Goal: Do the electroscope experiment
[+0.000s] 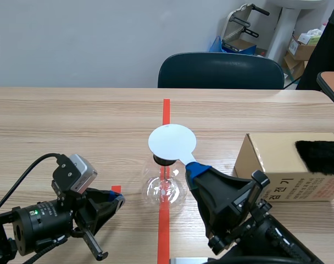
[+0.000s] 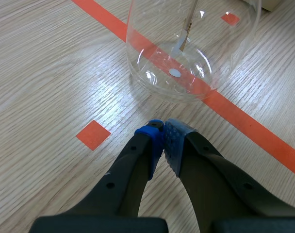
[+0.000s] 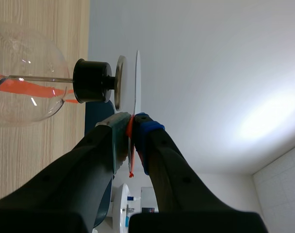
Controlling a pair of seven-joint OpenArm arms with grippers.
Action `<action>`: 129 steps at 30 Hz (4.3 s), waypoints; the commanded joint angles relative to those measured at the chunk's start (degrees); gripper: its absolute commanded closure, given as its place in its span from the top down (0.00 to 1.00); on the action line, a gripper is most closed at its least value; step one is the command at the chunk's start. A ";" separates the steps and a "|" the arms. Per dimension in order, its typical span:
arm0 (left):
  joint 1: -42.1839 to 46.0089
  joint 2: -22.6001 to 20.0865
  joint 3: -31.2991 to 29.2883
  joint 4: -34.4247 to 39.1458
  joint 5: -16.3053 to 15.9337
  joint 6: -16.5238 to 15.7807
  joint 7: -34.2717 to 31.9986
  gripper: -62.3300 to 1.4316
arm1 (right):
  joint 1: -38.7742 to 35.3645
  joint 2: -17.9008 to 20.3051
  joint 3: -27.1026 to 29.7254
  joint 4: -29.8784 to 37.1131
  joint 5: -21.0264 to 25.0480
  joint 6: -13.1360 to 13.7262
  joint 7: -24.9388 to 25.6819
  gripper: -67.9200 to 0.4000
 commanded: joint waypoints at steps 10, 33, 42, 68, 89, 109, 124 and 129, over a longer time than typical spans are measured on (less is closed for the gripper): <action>0.15 0.31 -0.15 1.03 -0.33 -0.09 -0.57 0.09 | 0.04 0.59 0.42 0.46 0.17 -0.48 -1.55 0.02; 0.15 0.31 -0.15 1.03 -0.33 -0.09 -0.55 0.09 | 0.04 0.59 0.44 0.46 0.20 -0.48 -30.64 0.02; 0.15 0.31 -0.15 1.03 -0.33 -0.09 -0.55 0.09 | 0.04 0.59 0.42 0.46 0.22 -0.48 -32.68 0.02; 0.17 0.31 -0.15 1.03 -0.33 -0.09 -0.55 0.09 | 0.07 0.59 0.42 0.46 0.22 -0.50 -32.22 0.02; 0.17 0.28 -0.15 1.03 -0.33 -0.09 -0.33 0.09 | -1.31 0.55 1.44 0.61 4.13 -4.44 -29.53 0.02; 0.15 0.33 -0.15 1.03 -0.35 -0.09 1.14 0.09 | -6.99 -4.35 31.39 -6.05 28.70 -6.34 12.74 0.02; 0.24 -1.44 -0.33 3.15 -0.11 -1.81 1.53 0.09 | 3.19 -4.28 37.70 -20.63 29.86 -6.34 22.47 0.02; 2.60 -5.77 -0.33 9.27 -0.11 -6.69 -1.38 0.09 | 3.85 -4.00 38.60 -22.32 25.90 -6.34 21.07 0.02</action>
